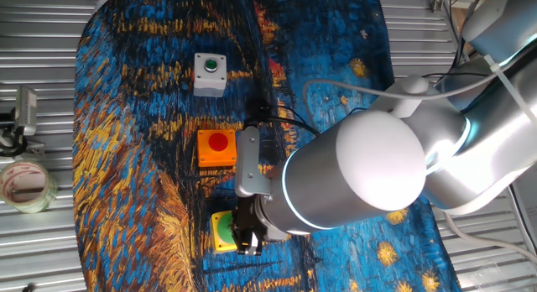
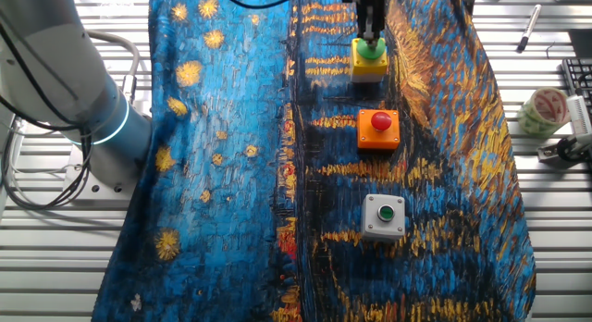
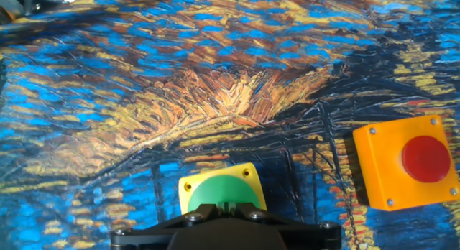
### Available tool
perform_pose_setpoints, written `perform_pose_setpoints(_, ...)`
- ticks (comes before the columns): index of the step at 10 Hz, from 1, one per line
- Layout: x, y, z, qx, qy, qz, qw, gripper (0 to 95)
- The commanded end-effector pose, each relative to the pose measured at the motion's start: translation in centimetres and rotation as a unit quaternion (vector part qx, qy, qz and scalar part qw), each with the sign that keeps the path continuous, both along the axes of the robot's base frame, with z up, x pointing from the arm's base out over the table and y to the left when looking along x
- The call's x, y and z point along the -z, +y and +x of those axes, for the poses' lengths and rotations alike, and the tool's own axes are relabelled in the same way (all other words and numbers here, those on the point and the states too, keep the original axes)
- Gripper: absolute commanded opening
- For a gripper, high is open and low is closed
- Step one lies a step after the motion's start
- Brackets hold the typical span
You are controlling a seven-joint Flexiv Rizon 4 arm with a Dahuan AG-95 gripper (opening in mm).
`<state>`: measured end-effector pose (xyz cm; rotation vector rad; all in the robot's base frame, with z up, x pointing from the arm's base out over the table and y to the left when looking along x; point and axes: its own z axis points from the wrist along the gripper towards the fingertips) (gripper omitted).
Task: Press three buttons from left to right in sequence
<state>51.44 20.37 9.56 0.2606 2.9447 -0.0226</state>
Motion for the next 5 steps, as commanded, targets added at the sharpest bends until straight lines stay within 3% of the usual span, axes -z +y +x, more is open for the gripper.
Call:
perform_pose_setpoints(1,-0.88,0.12,0.06,-0.002,0.014,0.005,0.9999,0.0)
perform_pose_setpoints(5,-1.47,0.18,0.13,-0.001,0.018,0.006,0.9998,0.0)
